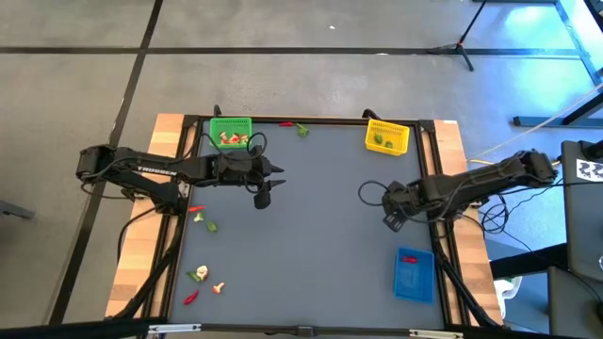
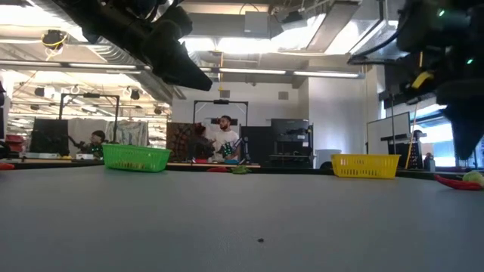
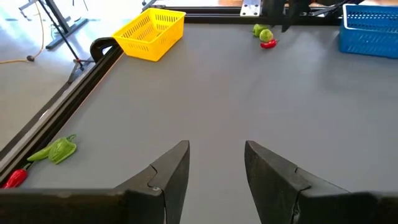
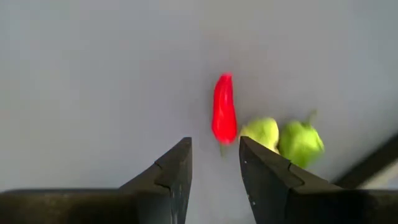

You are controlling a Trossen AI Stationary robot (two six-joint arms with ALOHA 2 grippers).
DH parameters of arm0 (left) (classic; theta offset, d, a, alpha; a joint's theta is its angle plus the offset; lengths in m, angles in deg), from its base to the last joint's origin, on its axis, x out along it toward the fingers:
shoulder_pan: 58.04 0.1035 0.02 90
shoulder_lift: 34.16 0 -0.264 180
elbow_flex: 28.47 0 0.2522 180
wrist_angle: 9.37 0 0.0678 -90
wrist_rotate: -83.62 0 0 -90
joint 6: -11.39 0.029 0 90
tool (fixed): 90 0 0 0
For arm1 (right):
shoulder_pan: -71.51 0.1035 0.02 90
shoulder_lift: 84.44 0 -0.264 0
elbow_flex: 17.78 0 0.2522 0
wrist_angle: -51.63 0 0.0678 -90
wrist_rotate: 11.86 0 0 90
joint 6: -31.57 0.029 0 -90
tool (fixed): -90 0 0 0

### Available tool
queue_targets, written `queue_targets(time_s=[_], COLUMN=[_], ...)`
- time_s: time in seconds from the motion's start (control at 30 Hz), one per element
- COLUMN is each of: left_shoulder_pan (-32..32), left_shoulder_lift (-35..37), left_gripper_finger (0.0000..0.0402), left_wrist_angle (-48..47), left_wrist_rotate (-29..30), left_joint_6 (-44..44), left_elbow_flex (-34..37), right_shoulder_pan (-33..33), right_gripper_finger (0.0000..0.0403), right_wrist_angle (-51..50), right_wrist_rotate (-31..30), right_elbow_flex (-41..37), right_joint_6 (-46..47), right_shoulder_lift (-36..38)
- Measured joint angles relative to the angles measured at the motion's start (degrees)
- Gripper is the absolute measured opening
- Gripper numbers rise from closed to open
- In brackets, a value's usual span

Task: Sort produce into baskets
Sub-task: Put the red chili pepper into the blue bin

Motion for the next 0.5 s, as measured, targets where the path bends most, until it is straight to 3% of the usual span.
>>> queue_targets(time_s=[0.3,0.5], left_shoulder_pan=[0.0,0.0], left_shoulder_lift=[0.0,0.0], left_gripper_finger=[0.015,0.015], left_wrist_angle=[-0.02,-0.02], left_wrist_rotate=[0.0,0.0], left_joint_6=[0.15,0.16], left_elbow_flex=[0.0,0.0], right_shoulder_pan=[-7.97,-9.85], right_gripper_finger=[0.0133,0.0133], right_wrist_angle=[8.27,12.03], right_wrist_rotate=[-0.28,2.11], right_elbow_flex=[-5.89,-8.75], right_joint_6=[-5.8,-8.63], right_shoulder_lift=[-0.01,-0.01])
